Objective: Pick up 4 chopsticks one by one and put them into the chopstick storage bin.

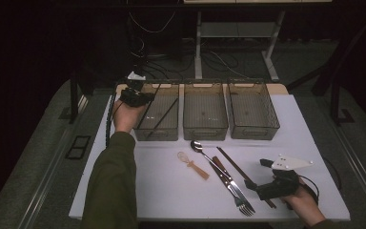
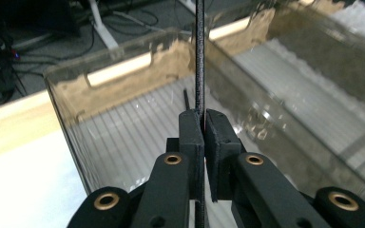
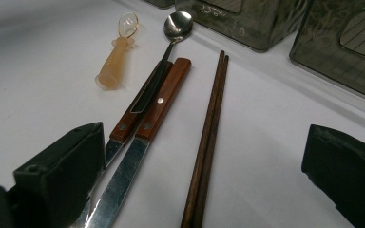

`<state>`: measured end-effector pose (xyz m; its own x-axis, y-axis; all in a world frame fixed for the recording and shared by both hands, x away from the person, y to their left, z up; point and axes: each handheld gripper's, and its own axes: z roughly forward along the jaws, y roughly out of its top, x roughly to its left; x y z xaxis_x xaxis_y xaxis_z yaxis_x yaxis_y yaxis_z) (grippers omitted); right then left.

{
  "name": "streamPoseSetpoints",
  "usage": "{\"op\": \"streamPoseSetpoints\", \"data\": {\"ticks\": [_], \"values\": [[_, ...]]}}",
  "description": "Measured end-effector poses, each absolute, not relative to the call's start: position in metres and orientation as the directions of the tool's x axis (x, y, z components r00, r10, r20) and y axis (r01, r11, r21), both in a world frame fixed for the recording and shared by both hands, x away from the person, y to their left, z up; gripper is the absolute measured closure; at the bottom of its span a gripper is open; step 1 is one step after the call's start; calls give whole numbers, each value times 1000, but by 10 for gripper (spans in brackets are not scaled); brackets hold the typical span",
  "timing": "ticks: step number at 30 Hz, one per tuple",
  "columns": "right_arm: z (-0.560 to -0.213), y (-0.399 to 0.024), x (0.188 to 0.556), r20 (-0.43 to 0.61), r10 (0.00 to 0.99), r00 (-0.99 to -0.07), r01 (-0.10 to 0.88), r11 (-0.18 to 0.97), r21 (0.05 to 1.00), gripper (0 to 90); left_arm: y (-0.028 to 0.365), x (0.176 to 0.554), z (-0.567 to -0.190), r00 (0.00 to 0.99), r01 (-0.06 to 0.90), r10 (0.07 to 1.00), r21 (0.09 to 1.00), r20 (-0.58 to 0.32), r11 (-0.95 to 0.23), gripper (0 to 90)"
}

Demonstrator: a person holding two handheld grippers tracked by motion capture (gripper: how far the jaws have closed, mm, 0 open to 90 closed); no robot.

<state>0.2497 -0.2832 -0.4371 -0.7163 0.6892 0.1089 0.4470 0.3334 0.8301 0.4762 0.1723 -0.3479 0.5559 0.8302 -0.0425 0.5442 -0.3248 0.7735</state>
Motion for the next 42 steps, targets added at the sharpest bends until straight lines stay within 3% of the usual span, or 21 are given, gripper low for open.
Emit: {"op": "streamPoseSetpoints", "data": {"ticks": [15,27,42], "values": [[-437,-283,250,107,691,-715,448,336,829,11,181,473,-376,544,597,836,732,-70,-327,853],[-437,-283,250,111,690,-715,451,334,828,11,169,478,-386,534,611,845,710,-42,-351,841],[-437,-283,251,109,691,-714,449,333,829,11,165,473,-378,562,566,826,748,-44,-346,513]]}}
